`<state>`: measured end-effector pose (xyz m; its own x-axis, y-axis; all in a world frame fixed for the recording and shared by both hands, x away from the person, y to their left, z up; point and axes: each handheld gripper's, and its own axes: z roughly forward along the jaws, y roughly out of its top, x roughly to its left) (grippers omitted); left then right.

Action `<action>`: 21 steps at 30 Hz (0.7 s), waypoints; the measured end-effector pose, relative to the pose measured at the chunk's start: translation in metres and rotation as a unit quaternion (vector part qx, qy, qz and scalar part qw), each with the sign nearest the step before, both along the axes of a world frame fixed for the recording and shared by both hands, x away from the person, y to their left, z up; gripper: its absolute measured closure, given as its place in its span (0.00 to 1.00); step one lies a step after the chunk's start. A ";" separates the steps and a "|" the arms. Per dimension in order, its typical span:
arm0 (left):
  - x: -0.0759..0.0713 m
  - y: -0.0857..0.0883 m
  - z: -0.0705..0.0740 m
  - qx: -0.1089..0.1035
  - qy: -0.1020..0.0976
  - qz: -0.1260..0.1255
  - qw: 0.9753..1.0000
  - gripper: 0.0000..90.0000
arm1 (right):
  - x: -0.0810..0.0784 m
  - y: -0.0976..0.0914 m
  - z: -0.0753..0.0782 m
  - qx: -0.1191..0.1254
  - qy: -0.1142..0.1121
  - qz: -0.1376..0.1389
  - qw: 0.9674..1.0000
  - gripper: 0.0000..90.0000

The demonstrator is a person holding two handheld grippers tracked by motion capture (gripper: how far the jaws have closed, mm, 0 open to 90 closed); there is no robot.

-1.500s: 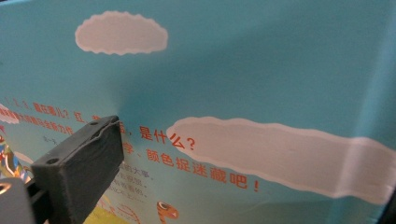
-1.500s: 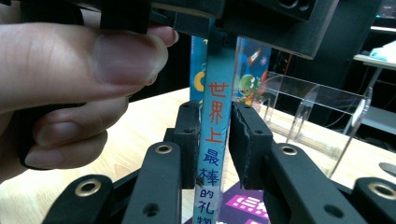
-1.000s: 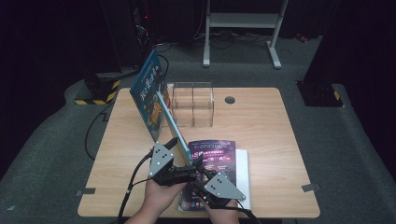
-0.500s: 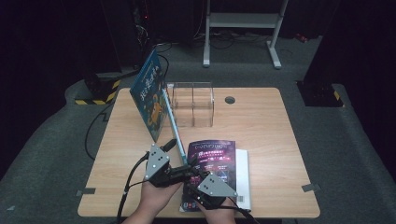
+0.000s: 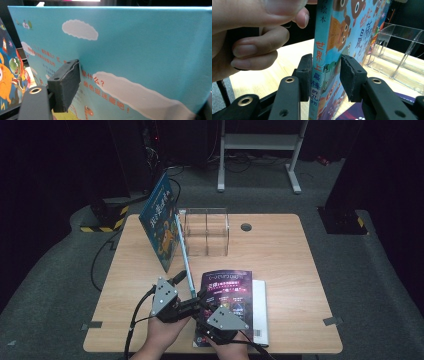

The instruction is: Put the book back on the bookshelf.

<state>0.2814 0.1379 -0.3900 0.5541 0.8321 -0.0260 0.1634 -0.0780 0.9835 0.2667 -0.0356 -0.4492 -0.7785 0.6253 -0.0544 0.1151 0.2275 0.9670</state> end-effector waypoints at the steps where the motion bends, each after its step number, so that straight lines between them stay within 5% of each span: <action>1: -0.001 0.001 -0.001 0.000 -0.002 0.002 1.000 0.27 | 0.000 0.001 0.000 -0.001 -0.001 0.002 1.000 0.69; 12: -0.007 0.009 -0.004 0.015 -0.013 0.012 1.000 0.37 | 0.000 0.006 -0.005 -0.007 0.011 0.018 1.000 0.69; 21: -0.013 0.019 -0.009 0.005 -0.021 0.035 0.999 0.51 | -0.003 0.003 -0.007 -0.011 0.020 0.021 1.000 0.67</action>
